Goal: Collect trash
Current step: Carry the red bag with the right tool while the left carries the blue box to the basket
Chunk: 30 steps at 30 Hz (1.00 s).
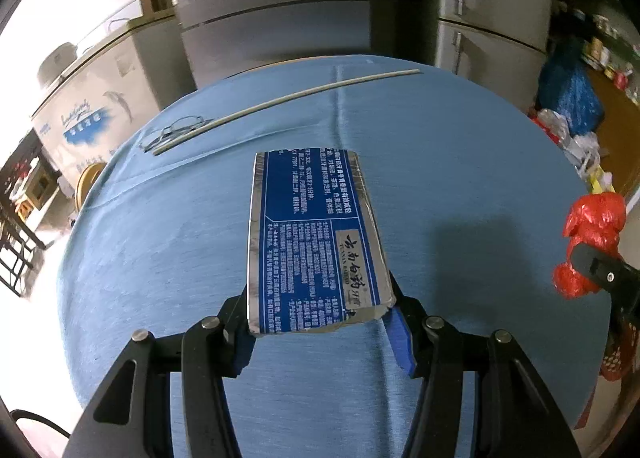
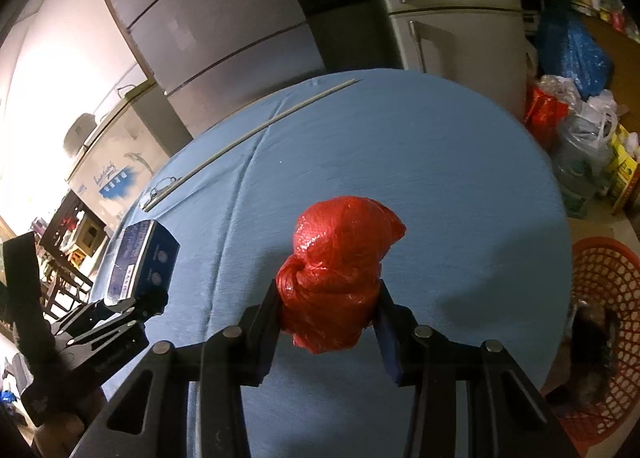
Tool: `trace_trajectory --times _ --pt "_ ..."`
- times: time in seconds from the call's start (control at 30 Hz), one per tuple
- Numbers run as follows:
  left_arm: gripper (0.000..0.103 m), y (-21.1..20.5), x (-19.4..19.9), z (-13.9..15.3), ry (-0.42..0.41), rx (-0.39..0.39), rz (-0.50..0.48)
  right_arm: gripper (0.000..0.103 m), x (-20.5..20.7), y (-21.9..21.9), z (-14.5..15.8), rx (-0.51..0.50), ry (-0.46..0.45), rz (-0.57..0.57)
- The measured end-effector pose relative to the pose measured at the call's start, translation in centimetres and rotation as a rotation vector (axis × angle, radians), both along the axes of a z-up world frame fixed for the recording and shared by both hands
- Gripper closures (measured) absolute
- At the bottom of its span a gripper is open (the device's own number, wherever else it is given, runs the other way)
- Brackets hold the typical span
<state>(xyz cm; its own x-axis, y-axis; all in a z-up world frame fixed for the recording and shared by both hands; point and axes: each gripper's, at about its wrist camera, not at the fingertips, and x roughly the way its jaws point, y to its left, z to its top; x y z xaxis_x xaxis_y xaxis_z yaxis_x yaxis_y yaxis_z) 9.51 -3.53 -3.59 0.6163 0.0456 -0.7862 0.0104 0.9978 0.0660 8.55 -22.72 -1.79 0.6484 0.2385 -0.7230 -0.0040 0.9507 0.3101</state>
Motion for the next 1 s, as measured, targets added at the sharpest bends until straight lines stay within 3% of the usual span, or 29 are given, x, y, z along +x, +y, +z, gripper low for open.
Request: trace_trajectory --times 1.0 --pt "0.046 -9.4 -1.6 1.6 -0.033 0.032 -0.261 0.057 -6.8 -12.6 0.6 -0.001 -0.016 -0.298"
